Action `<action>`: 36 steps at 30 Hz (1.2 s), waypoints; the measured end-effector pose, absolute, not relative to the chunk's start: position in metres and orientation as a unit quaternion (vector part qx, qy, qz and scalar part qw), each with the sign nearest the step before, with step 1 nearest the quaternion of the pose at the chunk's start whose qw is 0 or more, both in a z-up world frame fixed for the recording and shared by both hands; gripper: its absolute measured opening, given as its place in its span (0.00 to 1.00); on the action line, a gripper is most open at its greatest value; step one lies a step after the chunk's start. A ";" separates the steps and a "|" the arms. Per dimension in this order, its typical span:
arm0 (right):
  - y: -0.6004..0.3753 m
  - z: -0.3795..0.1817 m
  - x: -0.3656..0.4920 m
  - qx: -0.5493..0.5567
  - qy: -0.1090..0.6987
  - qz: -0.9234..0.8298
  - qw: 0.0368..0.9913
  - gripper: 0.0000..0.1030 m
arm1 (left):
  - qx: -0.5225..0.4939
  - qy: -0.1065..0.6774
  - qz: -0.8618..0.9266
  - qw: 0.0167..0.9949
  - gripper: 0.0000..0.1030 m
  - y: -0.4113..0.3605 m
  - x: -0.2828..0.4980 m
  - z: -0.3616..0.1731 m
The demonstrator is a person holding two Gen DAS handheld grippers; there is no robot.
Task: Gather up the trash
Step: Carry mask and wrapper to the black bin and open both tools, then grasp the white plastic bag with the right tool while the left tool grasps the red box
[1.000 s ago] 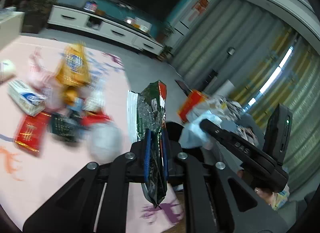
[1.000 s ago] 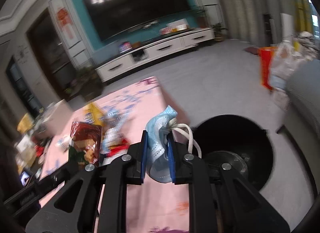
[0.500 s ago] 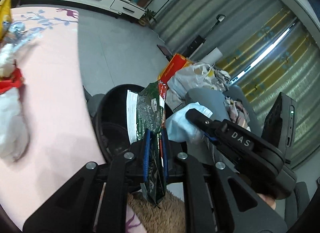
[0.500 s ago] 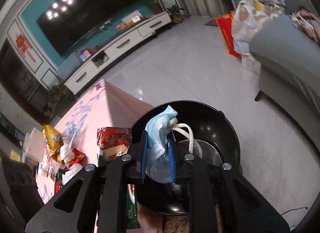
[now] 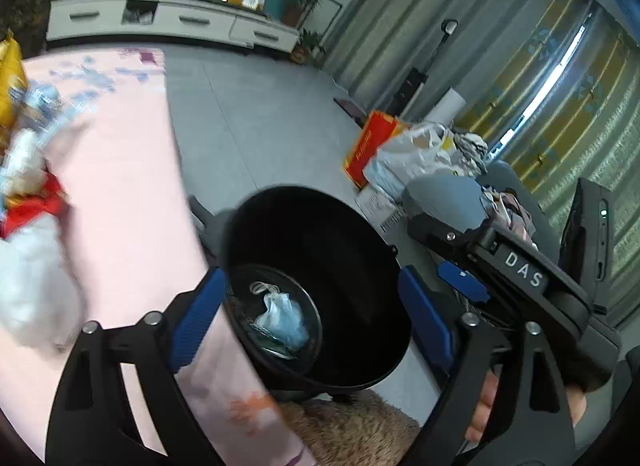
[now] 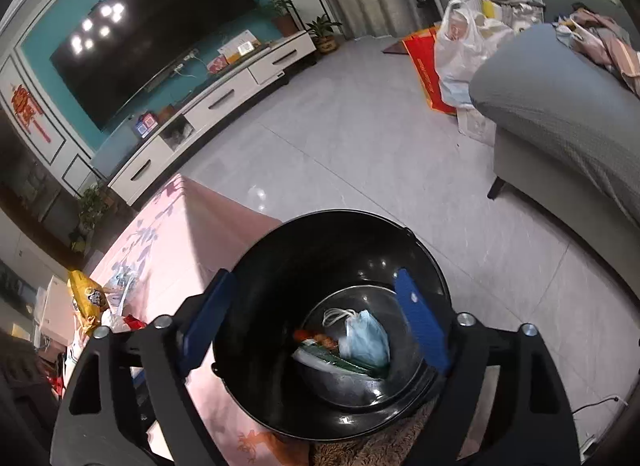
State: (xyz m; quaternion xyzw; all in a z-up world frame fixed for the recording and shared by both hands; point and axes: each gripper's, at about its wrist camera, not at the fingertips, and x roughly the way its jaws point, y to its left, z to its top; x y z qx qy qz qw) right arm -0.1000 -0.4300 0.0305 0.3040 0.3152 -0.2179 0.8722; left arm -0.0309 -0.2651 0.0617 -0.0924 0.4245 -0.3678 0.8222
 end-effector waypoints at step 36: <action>-0.187 0.015 0.052 0.071 0.396 0.046 0.914 0.97 | -0.096 0.444 -0.094 0.886 0.97 0.018 0.025 0.032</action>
